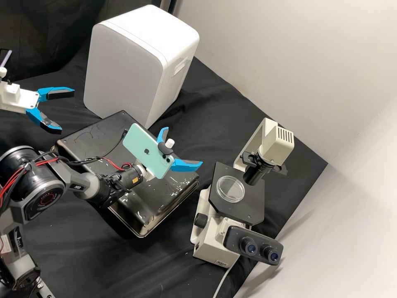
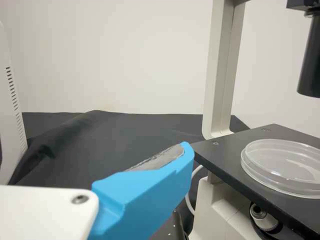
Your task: Place the petri dish on the bench
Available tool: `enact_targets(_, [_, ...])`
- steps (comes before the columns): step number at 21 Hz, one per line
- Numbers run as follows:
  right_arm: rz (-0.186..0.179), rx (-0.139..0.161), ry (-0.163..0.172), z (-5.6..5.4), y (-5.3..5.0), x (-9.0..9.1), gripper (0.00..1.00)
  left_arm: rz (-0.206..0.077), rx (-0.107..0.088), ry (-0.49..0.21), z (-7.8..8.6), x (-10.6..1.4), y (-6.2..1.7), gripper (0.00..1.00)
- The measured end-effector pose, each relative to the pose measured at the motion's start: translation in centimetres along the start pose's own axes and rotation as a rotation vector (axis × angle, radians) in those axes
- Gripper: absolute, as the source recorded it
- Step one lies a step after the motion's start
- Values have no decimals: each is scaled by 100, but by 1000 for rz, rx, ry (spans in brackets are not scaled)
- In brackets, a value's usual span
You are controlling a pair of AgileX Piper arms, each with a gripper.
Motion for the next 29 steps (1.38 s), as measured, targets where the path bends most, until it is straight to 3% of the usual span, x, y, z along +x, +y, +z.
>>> enact_targets(10, [3,0,3,-3,3,0,100,0,0,0,0,0,0,100])
enact_targets(14, [17,2,-35,109,52,-38,100,0,0,0,0,0,0,100])
enact_targets(17, [46,17,-75,216,141,-104,100,-1,-1,0,-1,1,-3,100])
enact_targets(20, [85,40,-94,288,248,-147,100,-2,-1,0,-2,1,-4,100])
enact_targets(29, [163,15,-129,484,499,-192,100,-2,-1,0,-2,1,-4,100])
